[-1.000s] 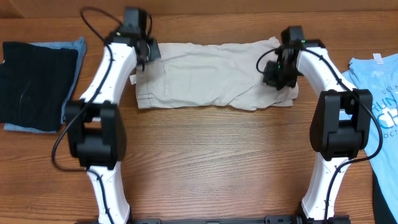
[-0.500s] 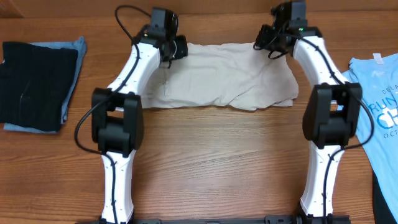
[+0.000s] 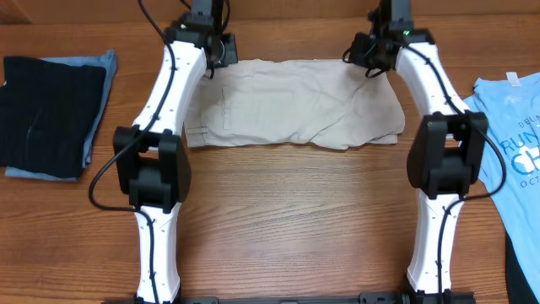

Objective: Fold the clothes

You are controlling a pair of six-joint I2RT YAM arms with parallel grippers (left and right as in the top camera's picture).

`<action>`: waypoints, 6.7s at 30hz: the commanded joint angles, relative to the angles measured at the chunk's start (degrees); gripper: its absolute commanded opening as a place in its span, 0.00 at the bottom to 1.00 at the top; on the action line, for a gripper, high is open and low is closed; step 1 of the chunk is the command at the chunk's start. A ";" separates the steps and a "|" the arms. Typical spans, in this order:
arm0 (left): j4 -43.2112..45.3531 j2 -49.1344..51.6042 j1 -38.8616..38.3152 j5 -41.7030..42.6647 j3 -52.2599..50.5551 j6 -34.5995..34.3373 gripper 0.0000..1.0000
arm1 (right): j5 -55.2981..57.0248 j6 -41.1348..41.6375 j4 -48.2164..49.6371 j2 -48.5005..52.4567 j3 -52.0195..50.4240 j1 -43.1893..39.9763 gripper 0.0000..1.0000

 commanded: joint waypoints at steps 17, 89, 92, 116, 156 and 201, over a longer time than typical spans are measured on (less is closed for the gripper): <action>-10.69 -6.95 -6.71 21.57 -17.22 -1.36 0.04 | -7.96 -20.20 -19.15 -9.40 -18.45 14.14 0.04; 4.17 -10.32 7.63 -0.39 1.57 2.10 0.04 | -5.99 -3.28 -1.53 -5.22 5.31 -1.44 0.04; -6.45 -14.64 9.66 -0.52 1.77 0.46 0.04 | -12.37 -3.19 -11.72 -8.50 12.02 0.33 0.04; -29.38 -3.17 17.31 8.63 -5.38 -0.66 0.04 | 6.97 13.09 7.96 -8.98 -31.50 26.95 0.04; -26.49 -3.17 17.31 8.63 -5.40 -0.70 1.00 | 18.58 12.48 5.49 -3.72 -7.65 26.84 0.04; -26.49 -3.17 17.31 8.63 -5.40 -0.70 1.00 | 14.27 10.49 13.16 7.26 4.68 22.77 0.04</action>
